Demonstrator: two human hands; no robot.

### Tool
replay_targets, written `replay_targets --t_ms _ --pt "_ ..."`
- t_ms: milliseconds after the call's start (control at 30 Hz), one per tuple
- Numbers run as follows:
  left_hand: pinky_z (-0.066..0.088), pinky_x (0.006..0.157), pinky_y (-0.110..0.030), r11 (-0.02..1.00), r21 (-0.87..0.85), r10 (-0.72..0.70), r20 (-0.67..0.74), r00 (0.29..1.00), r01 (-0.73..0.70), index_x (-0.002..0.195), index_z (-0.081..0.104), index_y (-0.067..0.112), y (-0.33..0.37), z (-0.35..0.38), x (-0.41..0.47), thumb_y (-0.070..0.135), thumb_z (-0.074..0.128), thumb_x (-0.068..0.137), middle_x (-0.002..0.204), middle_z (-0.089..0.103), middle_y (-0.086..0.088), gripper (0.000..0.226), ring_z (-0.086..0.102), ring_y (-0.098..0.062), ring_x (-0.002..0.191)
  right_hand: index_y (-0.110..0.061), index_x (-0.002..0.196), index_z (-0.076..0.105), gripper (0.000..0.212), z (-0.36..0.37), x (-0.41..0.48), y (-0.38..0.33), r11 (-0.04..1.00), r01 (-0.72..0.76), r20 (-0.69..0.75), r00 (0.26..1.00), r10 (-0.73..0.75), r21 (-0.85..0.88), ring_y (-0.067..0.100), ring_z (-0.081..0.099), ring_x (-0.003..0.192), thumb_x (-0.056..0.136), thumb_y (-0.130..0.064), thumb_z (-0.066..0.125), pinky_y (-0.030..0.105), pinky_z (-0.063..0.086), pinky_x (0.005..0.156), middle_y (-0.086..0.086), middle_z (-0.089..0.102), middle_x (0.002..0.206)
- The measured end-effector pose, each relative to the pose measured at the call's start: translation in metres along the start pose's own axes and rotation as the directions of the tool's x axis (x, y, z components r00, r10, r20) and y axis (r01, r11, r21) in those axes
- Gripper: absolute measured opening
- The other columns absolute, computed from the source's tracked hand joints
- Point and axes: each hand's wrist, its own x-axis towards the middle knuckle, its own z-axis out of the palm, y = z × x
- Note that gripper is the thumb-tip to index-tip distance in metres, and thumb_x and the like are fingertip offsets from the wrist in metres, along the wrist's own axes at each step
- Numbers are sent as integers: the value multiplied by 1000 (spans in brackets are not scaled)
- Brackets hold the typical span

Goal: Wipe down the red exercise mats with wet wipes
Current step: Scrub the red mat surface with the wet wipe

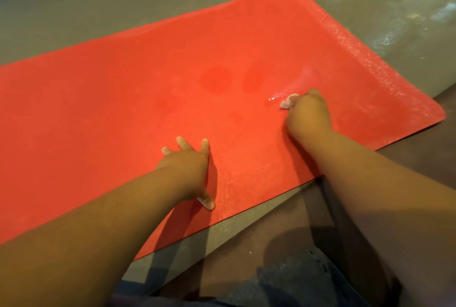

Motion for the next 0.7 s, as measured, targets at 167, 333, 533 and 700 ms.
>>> replay_targets --t_ms 167,333,533,700 --pt "34 106 -56 1000 31 1 -19 1000 0 147 -24 23 -2 0 0 60 85 50 152 -13 -32 151 14 -63 133 -11 97 61 11 27 -83 -71 858 497 122 850 -512 131 28 49 91 88 -12 54 34 41 72 6 45 91" --pt "36 105 -56 1000 26 -5 -27 1000 6 148 -23 25 -2 -1 -2 62 84 49 154 -13 -29 150 12 -61 134 -13 101 73 25 6 -26 -24 917 385 148 906 -397 107 27 56 97 87 -5 53 24 35 85 10 59 103" --pt "38 102 -51 997 80 8 -74 997 -2 149 -18 28 -8 1 -7 76 76 46 158 -2 -22 147 24 -53 135 -10 99 66 21 11 -38 -43 984 170 98 980 -175 58 32 49 100 87 -11 49 33 37 84 12 51 97" --pt "45 91 -40 983 -11 160 -460 873 -186 149 -6 39 -23 16 -7 78 60 64 142 39 1 114 45 -27 125 -18 132 55 43 11 -97 -69 867 306 241 876 -418 393 27 55 100 91 -12 43 32 43 89 11 59 109"
